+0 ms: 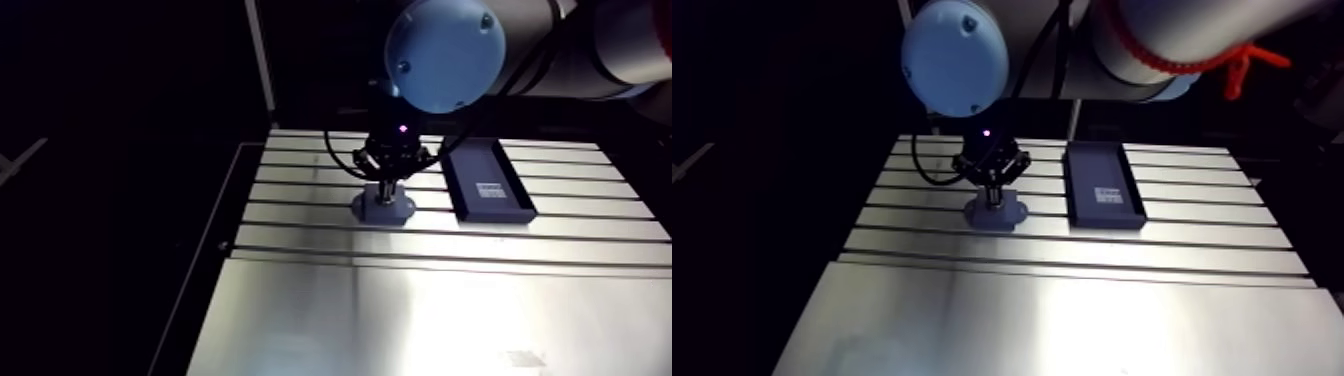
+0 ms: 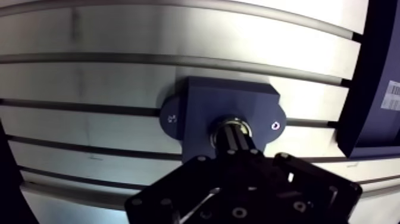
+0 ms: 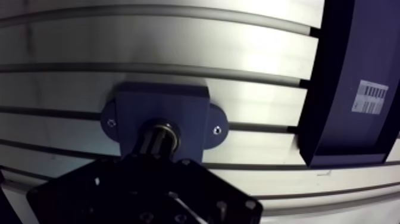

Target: Pick up the bearing and press it into the housing until flush.

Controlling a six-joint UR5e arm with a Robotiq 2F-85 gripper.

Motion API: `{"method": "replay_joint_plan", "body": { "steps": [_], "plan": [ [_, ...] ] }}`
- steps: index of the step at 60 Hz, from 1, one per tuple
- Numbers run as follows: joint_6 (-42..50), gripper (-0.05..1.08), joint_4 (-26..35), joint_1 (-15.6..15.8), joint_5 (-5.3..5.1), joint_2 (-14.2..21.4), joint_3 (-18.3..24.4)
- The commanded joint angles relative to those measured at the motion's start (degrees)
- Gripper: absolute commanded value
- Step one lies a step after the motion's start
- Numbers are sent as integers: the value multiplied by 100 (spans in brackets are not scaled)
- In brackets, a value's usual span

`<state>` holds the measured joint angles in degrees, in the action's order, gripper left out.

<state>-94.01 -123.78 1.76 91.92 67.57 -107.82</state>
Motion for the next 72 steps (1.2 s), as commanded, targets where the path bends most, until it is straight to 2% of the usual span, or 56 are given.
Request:
{"method": "replay_joint_plan", "body": {
  "steps": [1,72],
  "plan": [
    [-8,107,-2,0,-3,5,-7],
    [-26,107,-28,-9,-12,14,-95]
  ]
}}
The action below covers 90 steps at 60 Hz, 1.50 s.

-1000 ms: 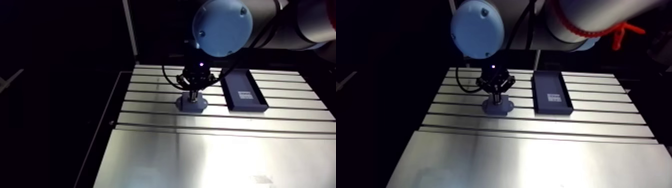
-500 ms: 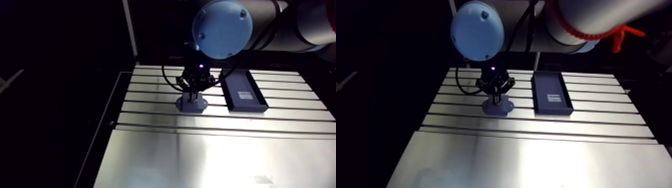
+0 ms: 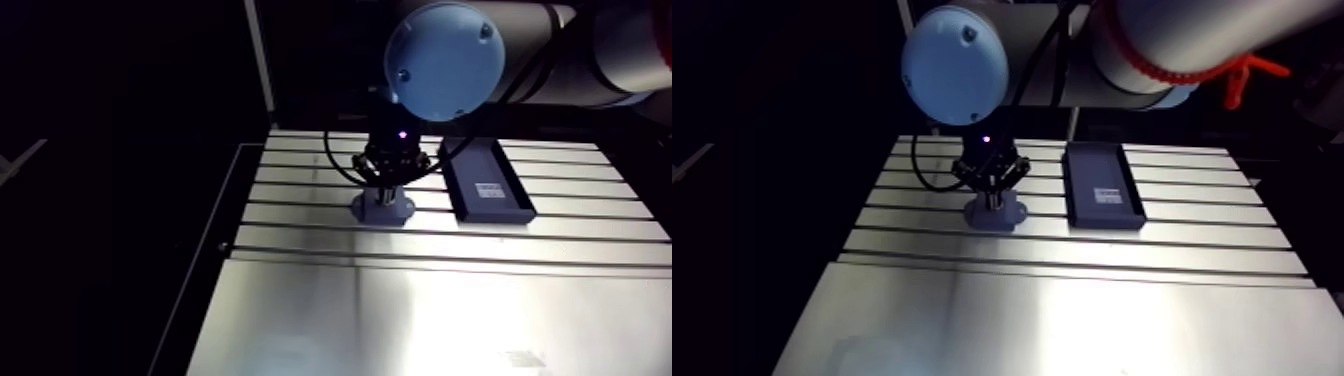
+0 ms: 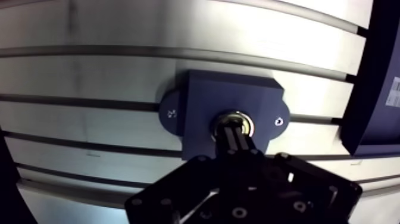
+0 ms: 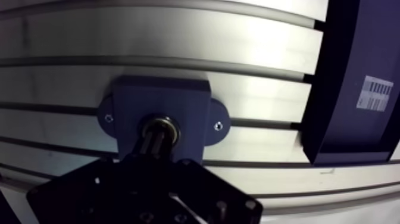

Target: Pick up the bearing and press it into the housing until flush.

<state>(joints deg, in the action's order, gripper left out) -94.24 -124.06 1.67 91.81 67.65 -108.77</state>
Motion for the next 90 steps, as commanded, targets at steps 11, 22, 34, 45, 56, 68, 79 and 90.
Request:
{"method": "replay_joint_plan", "body": {
  "steps": [11,22,34,45,56,68,79,90],
  "plan": [
    [-2,107,-9,0,-1,-2,0],
    [-2,107,-9,0,-2,-3,0],
    [13,107,-9,9,-10,-10,-8],
    [-2,107,-9,8,-10,-11,-26],
    [-2,107,-9,9,-10,-11,-26],
    [-2,107,-9,0,-10,-11,-26],
    [-2,107,-9,0,-10,-11,-26],
    [-2,107,-9,0,-10,-11,-26]
  ]
}}
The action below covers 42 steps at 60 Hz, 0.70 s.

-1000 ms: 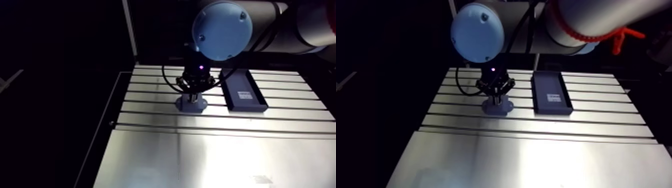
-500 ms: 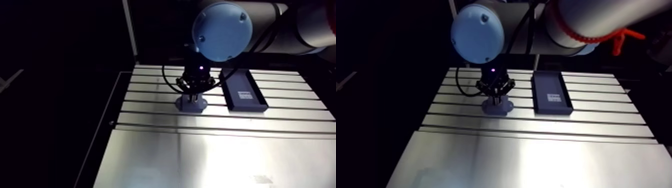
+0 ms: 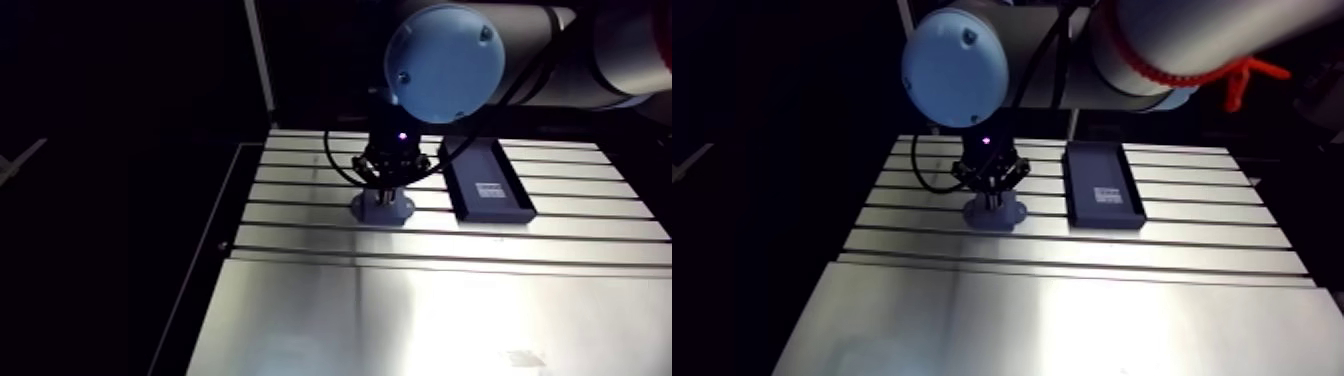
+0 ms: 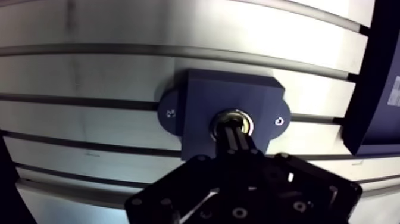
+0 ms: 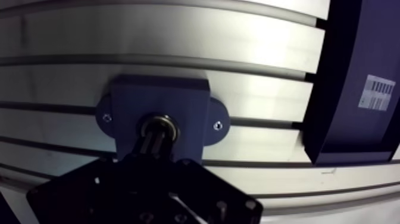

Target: Pick up the bearing and press it into the housing until flush.

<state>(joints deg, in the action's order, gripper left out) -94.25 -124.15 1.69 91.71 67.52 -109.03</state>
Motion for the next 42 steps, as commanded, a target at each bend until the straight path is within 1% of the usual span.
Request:
{"method": "replay_joint_plan", "body": {
  "steps": [1,42],
  "plan": [
    [-1,107,0,-2,0,-6,0],
    [-10,107,0,-12,0,-16,9]
  ]
}}
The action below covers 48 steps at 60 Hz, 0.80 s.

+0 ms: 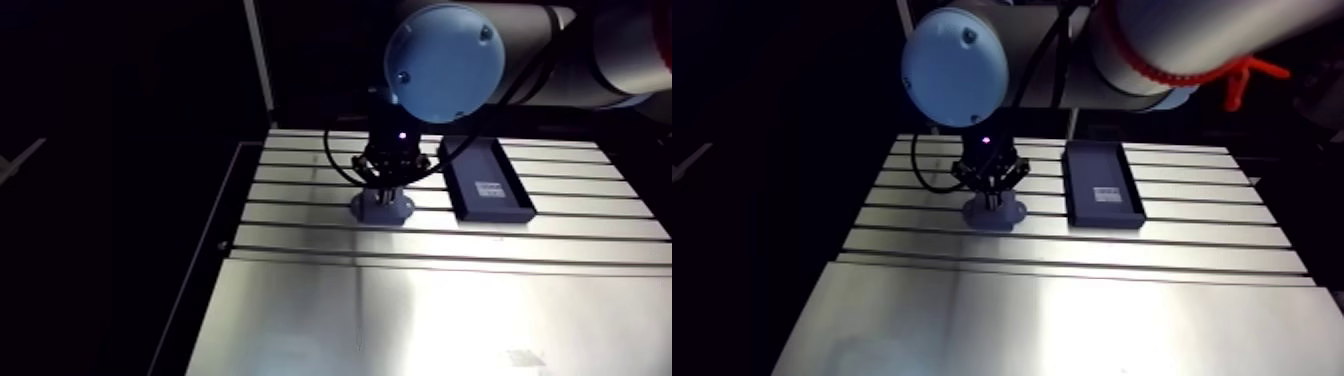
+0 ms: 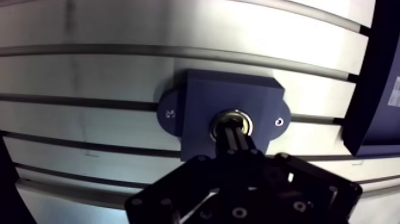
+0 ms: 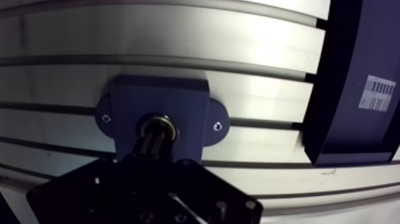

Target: Pick up the bearing and press it into the housing until flush.

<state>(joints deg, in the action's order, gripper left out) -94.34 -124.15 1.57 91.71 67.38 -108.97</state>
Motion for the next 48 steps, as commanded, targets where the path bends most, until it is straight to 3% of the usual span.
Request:
{"method": "replay_joint_plan", "body": {
  "steps": [1,48],
  "plan": [
    [-1,107,-1,-7,1,-2,2],
    [-10,107,-1,-8,1,56,26]
  ]
}}
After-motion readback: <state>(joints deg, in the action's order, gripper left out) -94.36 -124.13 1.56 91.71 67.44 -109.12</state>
